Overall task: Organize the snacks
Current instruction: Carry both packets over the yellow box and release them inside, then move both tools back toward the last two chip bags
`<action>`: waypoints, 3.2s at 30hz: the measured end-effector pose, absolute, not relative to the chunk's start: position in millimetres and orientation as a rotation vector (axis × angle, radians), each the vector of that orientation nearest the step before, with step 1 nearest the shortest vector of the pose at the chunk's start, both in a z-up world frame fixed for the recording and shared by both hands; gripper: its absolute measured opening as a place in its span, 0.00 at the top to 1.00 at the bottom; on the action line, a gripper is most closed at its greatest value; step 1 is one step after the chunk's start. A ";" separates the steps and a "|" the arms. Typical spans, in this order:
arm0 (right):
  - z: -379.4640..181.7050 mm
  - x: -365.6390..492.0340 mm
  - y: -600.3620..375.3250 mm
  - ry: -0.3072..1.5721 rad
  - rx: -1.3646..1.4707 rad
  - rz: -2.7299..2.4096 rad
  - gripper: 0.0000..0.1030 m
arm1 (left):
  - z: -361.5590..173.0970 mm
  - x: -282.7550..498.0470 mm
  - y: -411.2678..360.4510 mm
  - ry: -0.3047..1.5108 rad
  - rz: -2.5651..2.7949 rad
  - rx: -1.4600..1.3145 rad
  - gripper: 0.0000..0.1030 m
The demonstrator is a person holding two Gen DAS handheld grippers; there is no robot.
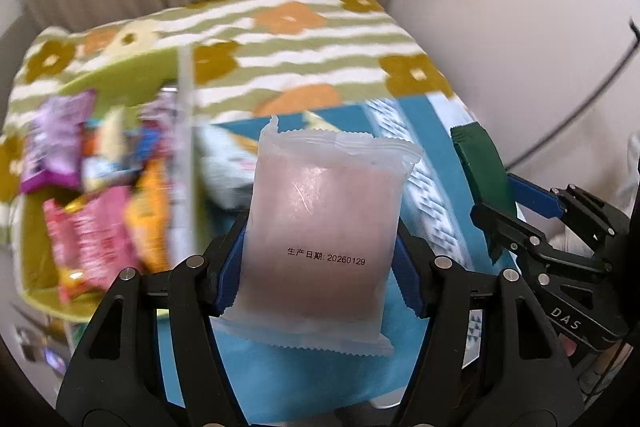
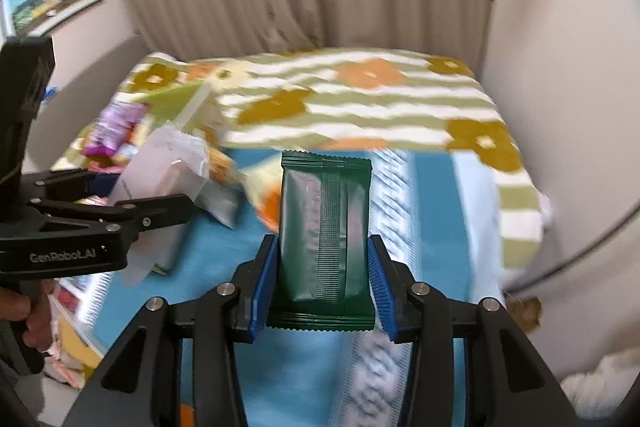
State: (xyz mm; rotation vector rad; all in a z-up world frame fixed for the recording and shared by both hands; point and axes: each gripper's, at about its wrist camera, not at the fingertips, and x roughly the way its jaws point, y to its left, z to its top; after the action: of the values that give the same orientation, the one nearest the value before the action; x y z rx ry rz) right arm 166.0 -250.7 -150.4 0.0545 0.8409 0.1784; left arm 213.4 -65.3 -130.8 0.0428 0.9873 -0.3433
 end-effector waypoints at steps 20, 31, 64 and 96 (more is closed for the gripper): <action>-112.0 244.5 -45.9 0.809 0.073 0.429 0.61 | -133.6 281.9 160.8 1.046 -0.098 -0.067 0.37; -129.4 258.9 -16.5 0.879 0.088 0.359 0.61 | -149.0 273.8 202.0 1.052 -0.139 -0.027 0.00; -128.3 269.2 19.5 0.907 0.134 0.263 0.01 | -142.0 257.4 247.9 1.034 -0.186 -0.065 0.01; -113.8 240.5 -184.3 0.886 0.033 0.080 0.01 | -122.0 250.8 12.3 0.967 -0.241 0.022 0.01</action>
State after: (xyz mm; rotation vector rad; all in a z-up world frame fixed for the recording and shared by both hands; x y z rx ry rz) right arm 240.5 -184.3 -113.8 0.0326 0.8860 0.0801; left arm 250.8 12.3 -122.0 0.0223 0.9675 -0.2413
